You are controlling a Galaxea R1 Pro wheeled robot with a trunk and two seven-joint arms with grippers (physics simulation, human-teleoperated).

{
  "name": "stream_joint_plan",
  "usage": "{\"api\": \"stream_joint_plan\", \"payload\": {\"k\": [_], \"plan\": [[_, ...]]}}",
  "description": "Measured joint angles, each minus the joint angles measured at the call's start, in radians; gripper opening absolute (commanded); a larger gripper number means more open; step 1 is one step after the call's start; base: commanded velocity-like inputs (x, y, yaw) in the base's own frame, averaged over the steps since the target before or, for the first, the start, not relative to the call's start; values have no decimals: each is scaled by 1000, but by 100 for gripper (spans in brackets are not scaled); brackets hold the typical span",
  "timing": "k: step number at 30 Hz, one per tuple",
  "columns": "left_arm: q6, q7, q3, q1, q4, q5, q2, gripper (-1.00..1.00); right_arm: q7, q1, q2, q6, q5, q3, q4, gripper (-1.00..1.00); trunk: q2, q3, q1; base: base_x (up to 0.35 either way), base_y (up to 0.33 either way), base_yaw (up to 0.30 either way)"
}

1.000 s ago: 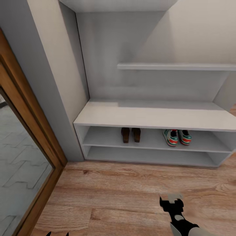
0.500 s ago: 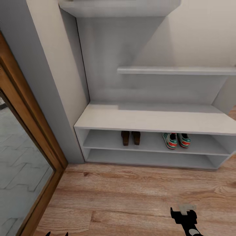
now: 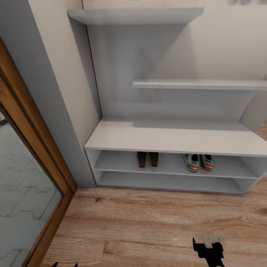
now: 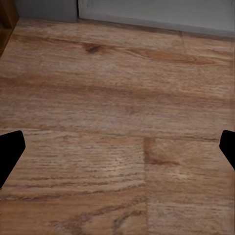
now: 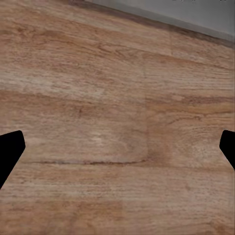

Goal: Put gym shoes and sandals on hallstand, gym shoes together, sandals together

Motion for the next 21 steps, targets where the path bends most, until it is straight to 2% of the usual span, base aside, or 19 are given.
{"api": "stream_joint_plan", "payload": {"k": [11,16,17,21], "plan": [[0,0,0,0,0,0,0,100,0,4,6,-1,1,0,1,100,77,34,-42,0,0,0],[0,0,0,0,0,0,-1,100,0,9,25,-1,2,0,2,100,112,50,-61,0,0,0],[0,0,0,0,0,-1,-2,100,0,12,44,0,3,3,2,100,119,53,-65,0,0,0],[0,0,0,0,0,-1,-3,100,0,21,69,0,3,1,2,100,147,66,-81,0,0,0]]}}
